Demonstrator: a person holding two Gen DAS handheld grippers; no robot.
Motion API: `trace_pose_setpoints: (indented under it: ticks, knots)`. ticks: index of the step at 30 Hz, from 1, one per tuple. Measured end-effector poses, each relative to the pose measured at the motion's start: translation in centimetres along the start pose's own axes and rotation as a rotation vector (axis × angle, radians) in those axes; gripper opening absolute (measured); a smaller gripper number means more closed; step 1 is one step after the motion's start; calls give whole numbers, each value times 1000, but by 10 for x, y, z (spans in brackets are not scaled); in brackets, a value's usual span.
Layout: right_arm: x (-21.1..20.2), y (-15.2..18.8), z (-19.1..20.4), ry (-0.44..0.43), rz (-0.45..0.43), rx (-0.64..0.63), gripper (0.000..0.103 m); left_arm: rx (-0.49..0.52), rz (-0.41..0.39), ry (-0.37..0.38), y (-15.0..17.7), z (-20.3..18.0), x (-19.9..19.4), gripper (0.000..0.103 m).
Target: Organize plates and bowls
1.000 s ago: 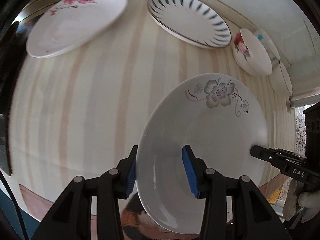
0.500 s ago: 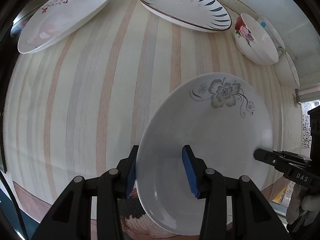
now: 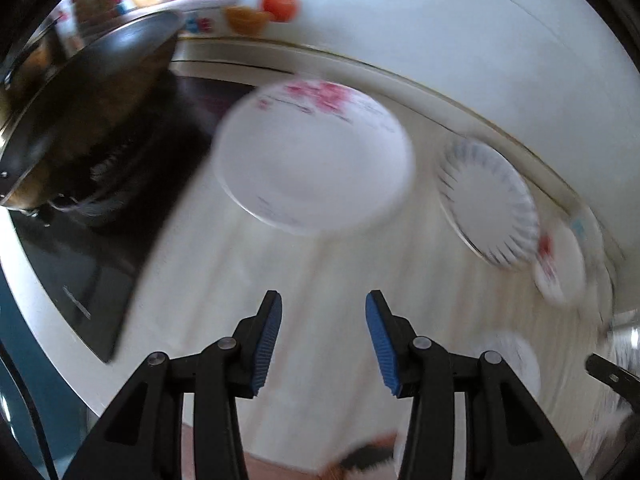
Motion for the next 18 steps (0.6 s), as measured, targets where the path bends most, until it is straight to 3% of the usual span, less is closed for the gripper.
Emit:
trace_pose_setpoints:
  ticks: [2, 7, 11, 18]
  knots:
    - [10, -35, 35, -27, -28, -37, 38, -54, 19, 1, -15, 18, 11, 41]
    - [65, -142, 119, 2, -82, -190, 38, -163, 27, 1, -51, 55, 36, 41]
    - [116, -215, 158, 75, -81, -272, 38, -200, 41, 8, -70, 66, 56, 41]
    - [180, -276, 183, 169, -35, -357, 38, -210, 75, 15, -84, 69, 78, 41]
Point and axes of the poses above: each gripper's, at about its wrist camera, not at the fingertips, and x roughly the way its jaws point, z to its left, y to its underside, the point moved 10 cm from there along x, roughly the way its jaws point, and after that the axes turned 9 degrees about z, right-handed, at the moved point
